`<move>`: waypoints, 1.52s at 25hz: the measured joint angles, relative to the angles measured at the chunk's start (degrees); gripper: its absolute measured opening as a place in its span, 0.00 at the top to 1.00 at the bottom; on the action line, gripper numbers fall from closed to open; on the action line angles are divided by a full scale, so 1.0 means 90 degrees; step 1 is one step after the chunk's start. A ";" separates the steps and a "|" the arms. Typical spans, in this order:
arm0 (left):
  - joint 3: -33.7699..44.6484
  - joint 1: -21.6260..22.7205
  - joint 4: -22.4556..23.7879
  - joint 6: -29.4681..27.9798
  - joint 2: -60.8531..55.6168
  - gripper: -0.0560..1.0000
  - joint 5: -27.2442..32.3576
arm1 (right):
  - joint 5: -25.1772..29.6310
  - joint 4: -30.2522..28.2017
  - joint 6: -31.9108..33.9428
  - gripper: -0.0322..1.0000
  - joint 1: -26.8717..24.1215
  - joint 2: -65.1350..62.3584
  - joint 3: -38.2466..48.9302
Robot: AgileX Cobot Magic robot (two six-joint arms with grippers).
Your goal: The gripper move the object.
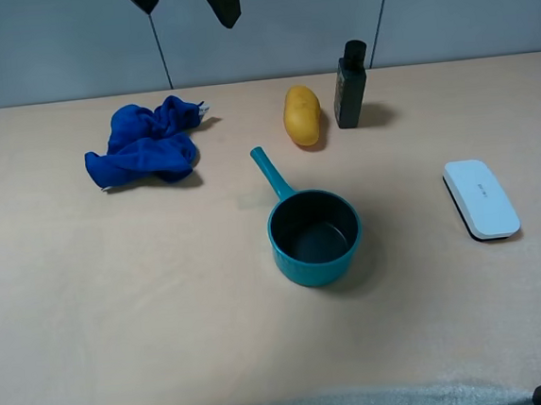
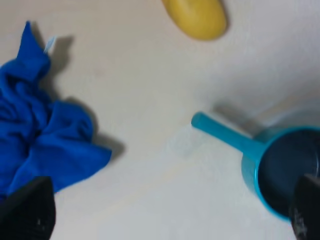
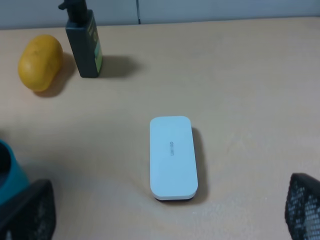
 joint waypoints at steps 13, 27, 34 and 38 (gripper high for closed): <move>0.1820 0.0000 0.0221 0.0286 -0.2029 0.05 0.0007 | 0.0000 0.0007 0.0000 0.30 0.0000 0.0000 0.0000; 0.4076 0.0000 0.0436 0.0306 -0.4843 0.05 0.0013 | 0.0000 0.0007 0.0000 0.30 0.0000 0.0000 0.0000; 0.5090 0.0000 0.0436 0.0306 -0.6525 0.05 0.0019 | 0.0000 0.0007 0.0000 0.30 0.0000 0.0000 0.0000; 0.5365 0.0000 0.0436 0.0306 -0.7270 0.05 0.0024 | 0.0000 0.0007 0.0000 0.30 0.0000 0.0000 0.0000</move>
